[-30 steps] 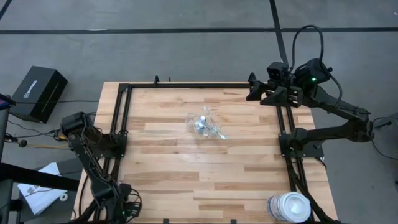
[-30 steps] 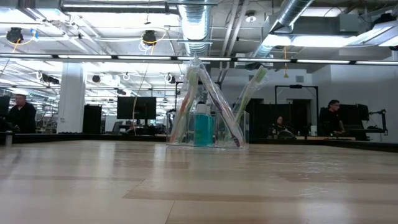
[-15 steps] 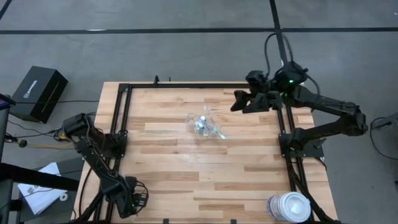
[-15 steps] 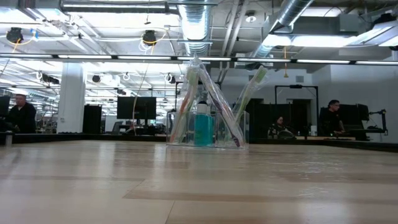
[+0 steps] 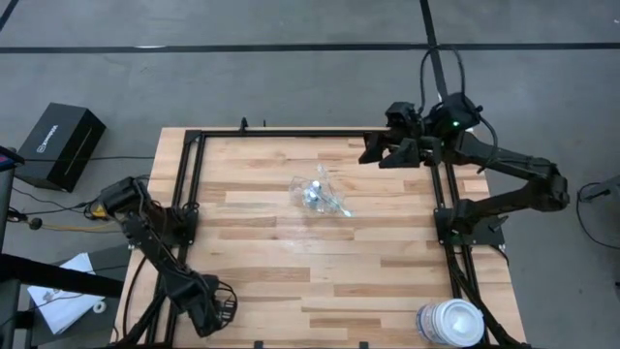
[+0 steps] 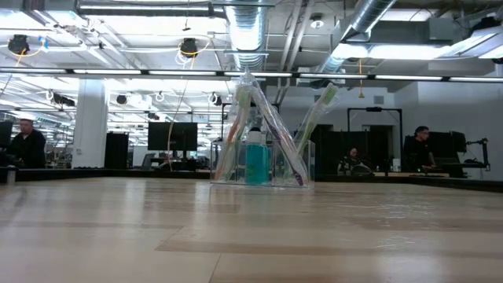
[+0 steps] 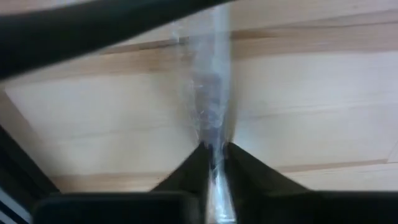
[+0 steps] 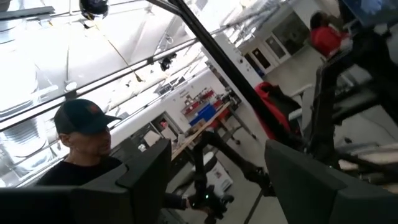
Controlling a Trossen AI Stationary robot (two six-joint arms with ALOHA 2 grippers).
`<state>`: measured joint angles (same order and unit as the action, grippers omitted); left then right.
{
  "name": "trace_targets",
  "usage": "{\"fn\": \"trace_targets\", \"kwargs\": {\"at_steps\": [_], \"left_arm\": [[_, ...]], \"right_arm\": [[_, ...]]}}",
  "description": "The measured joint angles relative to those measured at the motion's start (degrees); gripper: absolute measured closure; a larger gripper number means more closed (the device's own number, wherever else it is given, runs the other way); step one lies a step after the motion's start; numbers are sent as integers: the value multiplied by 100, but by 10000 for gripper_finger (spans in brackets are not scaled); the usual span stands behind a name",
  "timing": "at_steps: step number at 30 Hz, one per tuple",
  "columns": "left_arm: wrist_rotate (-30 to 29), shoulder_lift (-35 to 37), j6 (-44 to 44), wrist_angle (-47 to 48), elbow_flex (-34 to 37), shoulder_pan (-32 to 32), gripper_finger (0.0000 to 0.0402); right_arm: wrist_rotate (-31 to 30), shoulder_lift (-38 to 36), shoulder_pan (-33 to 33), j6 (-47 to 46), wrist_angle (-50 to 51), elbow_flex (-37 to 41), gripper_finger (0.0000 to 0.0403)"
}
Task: Pick & Place toothbrushing station
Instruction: Put the purple toothbrush into the transparent organizer
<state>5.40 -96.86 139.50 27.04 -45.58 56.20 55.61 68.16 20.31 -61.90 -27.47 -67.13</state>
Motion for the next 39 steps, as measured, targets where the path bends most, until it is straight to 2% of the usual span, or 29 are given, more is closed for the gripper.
{"fn": "trace_targets", "kwargs": {"at_steps": [2, 7, 9, 12, 15, 19, 21, 25, 29, 33, 39], "left_arm": [[17, 0, -103, -1, 2, -63, 384], [-91, 72, -307, 32, 14, -228, 388], [-952, 241, -447, 81, 50, -359, 392], [-2877, 631, -823, 257, 109, -626, 392], [-4264, 1255, -1715, 33, 63, -1040, 393], [-4976, 1885, -3686, -113, 29, -1850, 393], [-5275, 2123, -4818, -510, -18, -2245, 393], [-5398, 2324, -7133, -1697, -17, -3105, 393], [-5080, 2352, -8830, -2742, -24, -3927, 393], [-4790, 2352, -9695, -3086, -26, -4588, 394], [-4454, 2352, -10464, -3269, -28, -5205, 392]], "right_arm": [[5, -31, 32, -9, -84, -4, 154], [104, -166, 84, -10, -172, -2, 154], [137, -208, 86, 65, -198, -6, 154], [139, -289, 86, 83, -170, -7, 154], [142, -347, 86, 88, -170, -9, 154], [143, -444, 87, 59, -172, -9, 154], [147, -483, 106, 57, -206, -9, 154], [147, -597, 201, 56, -239, -11, 154], [155, -698, 307, 40, -234, -9, 154], [323, -777, 409, 7, -226, -9, 154], [581, -828, 563, -10, -238, -9, 154]]}}
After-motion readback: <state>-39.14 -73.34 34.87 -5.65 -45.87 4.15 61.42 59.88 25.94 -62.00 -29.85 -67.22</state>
